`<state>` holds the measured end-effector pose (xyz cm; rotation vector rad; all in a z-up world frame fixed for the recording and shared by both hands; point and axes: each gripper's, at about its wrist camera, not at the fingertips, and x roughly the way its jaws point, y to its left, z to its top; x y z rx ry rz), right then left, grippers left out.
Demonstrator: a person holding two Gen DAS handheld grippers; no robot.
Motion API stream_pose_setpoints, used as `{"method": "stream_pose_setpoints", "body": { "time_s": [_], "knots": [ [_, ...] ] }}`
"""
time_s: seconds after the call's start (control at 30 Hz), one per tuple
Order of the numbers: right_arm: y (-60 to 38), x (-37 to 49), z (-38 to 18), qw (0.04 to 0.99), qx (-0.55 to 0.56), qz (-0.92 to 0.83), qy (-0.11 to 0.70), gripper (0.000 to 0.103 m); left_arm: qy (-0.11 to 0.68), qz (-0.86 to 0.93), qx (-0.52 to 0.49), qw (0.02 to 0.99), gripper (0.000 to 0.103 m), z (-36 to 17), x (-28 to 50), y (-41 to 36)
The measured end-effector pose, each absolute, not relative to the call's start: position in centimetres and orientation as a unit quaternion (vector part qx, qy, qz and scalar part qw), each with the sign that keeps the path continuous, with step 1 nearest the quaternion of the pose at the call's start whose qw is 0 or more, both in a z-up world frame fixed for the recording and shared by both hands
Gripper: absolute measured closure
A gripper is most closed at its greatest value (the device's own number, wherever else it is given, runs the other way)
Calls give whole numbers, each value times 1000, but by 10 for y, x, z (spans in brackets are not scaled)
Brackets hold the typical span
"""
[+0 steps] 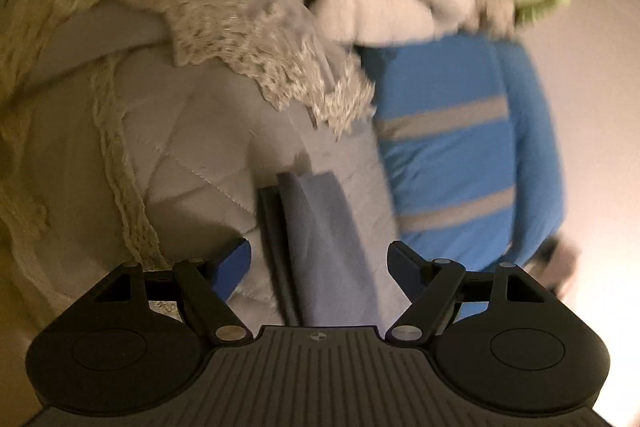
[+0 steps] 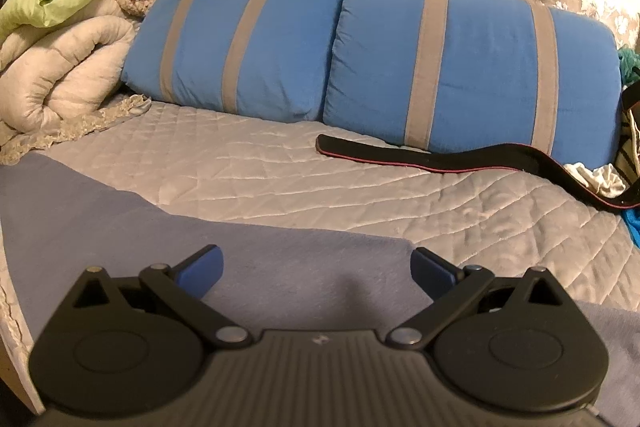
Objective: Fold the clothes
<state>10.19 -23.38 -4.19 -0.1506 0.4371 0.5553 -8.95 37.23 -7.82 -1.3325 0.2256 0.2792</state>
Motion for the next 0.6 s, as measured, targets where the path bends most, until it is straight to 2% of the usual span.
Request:
{"method": "stream_pose_setpoints", "body": {
  "time_s": [0.13, 0.17, 0.2, 0.23, 0.3, 0.37, 0.43, 0.6],
  "knots": [
    [-233, 102, -42, 935, -69, 273, 214, 0, 87, 116, -632, 762, 30, -82, -84, 377],
    [-233, 101, -42, 935, -69, 274, 214, 0, 89, 112, -631, 763, 33, -81, -82, 378],
    [-233, 101, -42, 935, -69, 274, 214, 0, 93, 104, -634, 761, 40, -82, -79, 379],
    [-233, 101, -42, 935, -69, 273, 215, 0, 100, 97, -639, 757, 54, -82, -75, 379],
    [-232, 101, -42, 935, -69, 273, 216, 0, 118, 90, -639, 755, 62, -81, -66, 376],
    [-232, 100, -42, 935, -68, 272, 216, 0, 135, 102, -618, 768, 84, -76, -61, 369],
    [-233, 100, -42, 935, -69, 271, 216, 0, 146, 119, -593, 783, 95, -66, -57, 363],
    [-234, 102, -42, 935, -65, 272, 218, 0, 168, 126, -475, 855, 96, -5, -49, 337]
  ]
}}
